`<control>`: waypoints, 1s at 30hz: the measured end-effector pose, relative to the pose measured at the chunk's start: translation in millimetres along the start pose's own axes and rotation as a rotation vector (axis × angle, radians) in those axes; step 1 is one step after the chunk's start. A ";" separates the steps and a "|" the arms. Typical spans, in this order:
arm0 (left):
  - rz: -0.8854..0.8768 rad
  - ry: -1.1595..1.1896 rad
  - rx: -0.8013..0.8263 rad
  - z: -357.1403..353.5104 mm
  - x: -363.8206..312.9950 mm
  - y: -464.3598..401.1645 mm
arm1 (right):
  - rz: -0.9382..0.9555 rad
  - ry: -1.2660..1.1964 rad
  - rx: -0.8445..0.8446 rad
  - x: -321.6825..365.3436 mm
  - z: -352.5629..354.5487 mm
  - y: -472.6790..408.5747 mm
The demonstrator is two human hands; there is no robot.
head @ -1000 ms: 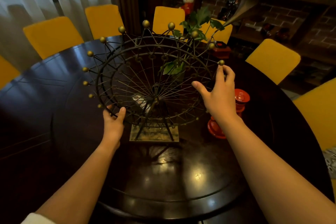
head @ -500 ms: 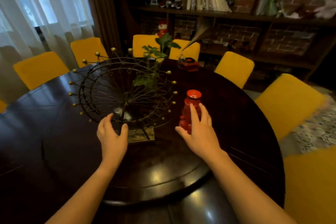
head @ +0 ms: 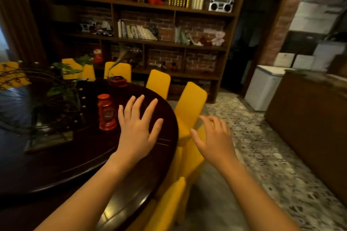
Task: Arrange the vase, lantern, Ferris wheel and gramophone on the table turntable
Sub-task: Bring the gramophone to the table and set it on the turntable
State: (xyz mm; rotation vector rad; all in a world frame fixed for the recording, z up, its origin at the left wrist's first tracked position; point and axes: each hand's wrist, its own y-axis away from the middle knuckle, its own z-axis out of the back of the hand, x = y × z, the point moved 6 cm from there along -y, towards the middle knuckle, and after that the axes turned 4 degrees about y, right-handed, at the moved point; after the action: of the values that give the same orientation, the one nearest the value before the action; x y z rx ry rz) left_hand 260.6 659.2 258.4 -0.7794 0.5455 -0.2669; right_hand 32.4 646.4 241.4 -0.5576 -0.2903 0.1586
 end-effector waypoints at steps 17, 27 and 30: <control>-0.121 -0.173 -0.102 -129.6 -143.5 -78.1 | 0.052 -0.131 -0.053 -212.8 64.7 -69.8; 0.053 -0.252 -0.037 -316.2 -154.1 -235.3 | 0.077 0.019 0.085 -377.3 1.5 -260.2; 0.064 -0.299 -0.015 -380.4 -147.3 -277.6 | 0.081 -0.014 0.105 -429.2 -35.5 -318.2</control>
State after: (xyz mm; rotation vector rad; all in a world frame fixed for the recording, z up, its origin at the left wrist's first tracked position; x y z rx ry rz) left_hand -81.8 305.5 291.8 -0.7982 0.2898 -0.0839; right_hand -340.8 265.2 287.3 -0.4647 -0.2714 0.2551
